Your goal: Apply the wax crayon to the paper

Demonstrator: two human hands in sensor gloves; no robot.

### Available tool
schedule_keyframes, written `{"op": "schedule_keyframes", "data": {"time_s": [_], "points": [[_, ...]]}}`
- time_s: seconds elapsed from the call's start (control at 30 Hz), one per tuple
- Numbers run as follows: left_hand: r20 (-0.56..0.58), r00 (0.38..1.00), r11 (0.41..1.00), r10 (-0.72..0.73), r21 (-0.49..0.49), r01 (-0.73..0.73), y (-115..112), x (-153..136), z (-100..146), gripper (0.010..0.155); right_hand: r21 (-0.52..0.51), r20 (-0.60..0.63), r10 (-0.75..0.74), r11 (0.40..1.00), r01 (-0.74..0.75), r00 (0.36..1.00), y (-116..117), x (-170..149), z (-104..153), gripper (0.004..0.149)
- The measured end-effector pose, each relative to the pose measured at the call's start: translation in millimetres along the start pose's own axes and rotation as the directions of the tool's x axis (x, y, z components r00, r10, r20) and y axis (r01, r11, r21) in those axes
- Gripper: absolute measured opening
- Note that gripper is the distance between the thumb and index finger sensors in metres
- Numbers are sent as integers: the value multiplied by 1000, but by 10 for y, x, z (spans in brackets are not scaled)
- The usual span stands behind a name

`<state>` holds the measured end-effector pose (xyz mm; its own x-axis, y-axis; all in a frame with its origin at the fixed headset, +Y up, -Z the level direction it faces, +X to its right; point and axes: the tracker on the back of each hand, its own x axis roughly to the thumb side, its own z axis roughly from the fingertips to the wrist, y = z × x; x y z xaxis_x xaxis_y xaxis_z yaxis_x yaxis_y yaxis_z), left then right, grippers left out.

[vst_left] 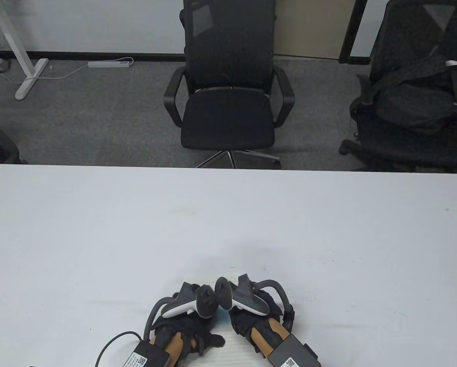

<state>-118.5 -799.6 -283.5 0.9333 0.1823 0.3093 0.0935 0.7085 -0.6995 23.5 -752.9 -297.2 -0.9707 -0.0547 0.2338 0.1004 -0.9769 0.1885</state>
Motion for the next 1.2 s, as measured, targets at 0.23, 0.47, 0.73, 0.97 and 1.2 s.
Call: {"op": "schedule_keyframes", "data": {"time_s": [0.23,0.47,0.73,0.97,1.2], "points": [[0,1000,1000,0,0,0,1,2,-1,106,34,30,5,999,-6,1000,-5,10,-8,41],[0,1000,1000,0,0,0,2,1,-1,106,-33,22,11,999,-10,1000,6,40,-13,41],[0,1000,1000,0,0,0,1,1,-1,106,-4,7,6,1000,-6,1000,8,22,-22,41],[-1,1000,1000,0,0,0,1,2,0,106,47,1,5,999,-5,1000,-14,10,-44,41],[0,1000,1000,1,0,-1,0,0,-1,106,-60,-16,-18,998,17,1000,13,0,-46,41]]}}
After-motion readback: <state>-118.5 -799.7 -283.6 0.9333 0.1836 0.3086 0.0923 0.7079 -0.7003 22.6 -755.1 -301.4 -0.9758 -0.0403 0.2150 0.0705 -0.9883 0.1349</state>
